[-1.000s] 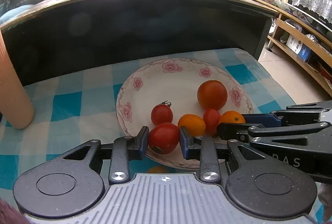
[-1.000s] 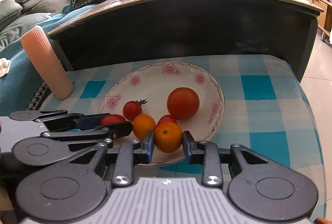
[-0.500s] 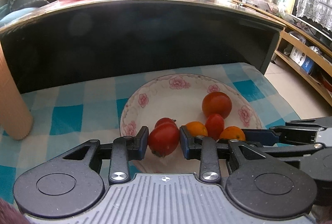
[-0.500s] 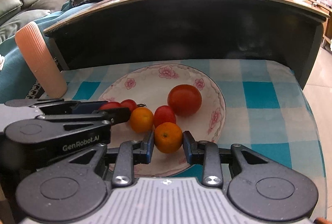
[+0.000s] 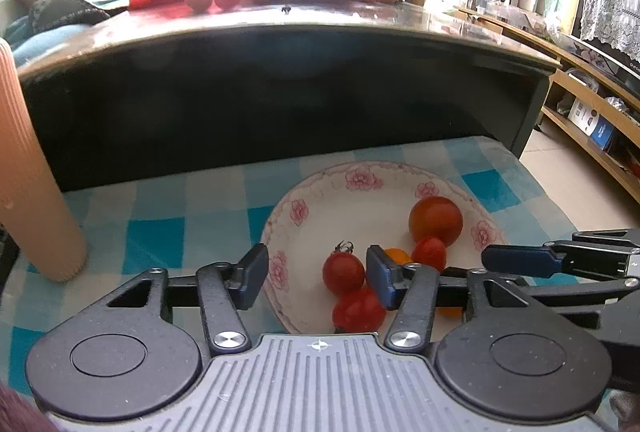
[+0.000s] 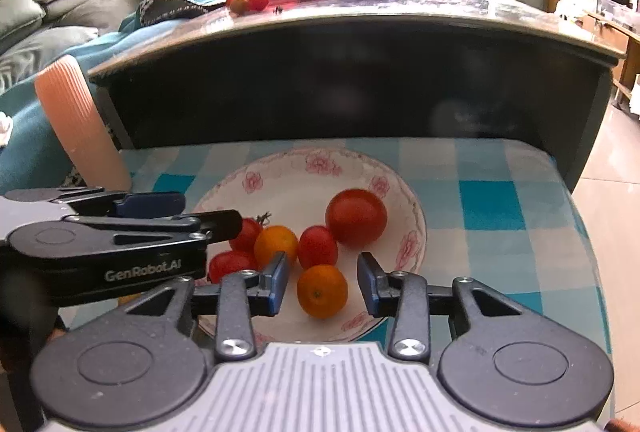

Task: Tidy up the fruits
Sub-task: 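Lower both fruits into the plate and open both tools, then withdraw both tools from the plate toward the remaining fruits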

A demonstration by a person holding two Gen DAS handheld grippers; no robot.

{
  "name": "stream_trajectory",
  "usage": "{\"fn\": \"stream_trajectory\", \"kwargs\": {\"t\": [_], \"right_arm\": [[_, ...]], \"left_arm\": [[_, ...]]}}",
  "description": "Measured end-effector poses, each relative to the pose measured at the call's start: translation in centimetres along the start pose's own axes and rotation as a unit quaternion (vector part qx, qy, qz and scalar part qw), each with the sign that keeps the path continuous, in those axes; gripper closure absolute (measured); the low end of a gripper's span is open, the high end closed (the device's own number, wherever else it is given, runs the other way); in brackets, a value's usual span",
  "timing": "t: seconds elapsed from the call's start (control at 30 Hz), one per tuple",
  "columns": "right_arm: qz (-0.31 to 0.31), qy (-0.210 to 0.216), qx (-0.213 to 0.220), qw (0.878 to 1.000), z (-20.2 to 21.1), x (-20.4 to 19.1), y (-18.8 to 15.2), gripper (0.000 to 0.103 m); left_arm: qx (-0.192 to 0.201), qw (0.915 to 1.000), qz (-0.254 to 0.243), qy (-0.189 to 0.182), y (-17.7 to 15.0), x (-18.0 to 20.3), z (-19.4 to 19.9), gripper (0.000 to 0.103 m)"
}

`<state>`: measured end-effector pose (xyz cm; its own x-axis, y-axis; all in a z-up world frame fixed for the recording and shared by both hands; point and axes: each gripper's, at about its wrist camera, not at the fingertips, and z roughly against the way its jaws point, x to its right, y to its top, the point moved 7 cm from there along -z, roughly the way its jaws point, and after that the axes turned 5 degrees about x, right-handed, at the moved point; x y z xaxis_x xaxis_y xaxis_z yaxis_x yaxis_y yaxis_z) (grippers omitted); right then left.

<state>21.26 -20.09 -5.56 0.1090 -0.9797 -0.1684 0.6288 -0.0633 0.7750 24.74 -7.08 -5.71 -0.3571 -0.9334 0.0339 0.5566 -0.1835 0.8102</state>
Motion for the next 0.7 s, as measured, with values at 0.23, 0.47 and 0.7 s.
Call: {"fn": "stream_trajectory", "kwargs": {"t": [0.23,0.47,0.7], "right_arm": [[-0.011,-0.005,0.009,1.0,2.4,0.0,0.6,0.049],[-0.004,0.0,0.005,1.0,4.9,-0.9,-0.2,0.049],[0.015,0.021,-0.005,1.0,6.8,-3.4,-2.0,0.049]], "left_arm": [[0.0,0.9998,-0.015,0.011,1.0,-0.1,2.4,0.039],[-0.005,0.9996,-0.02,0.02,0.8,-0.6,5.6,0.037],[-0.019,0.9994,-0.025,0.015,-1.0,-0.1,8.0,0.037]]}}
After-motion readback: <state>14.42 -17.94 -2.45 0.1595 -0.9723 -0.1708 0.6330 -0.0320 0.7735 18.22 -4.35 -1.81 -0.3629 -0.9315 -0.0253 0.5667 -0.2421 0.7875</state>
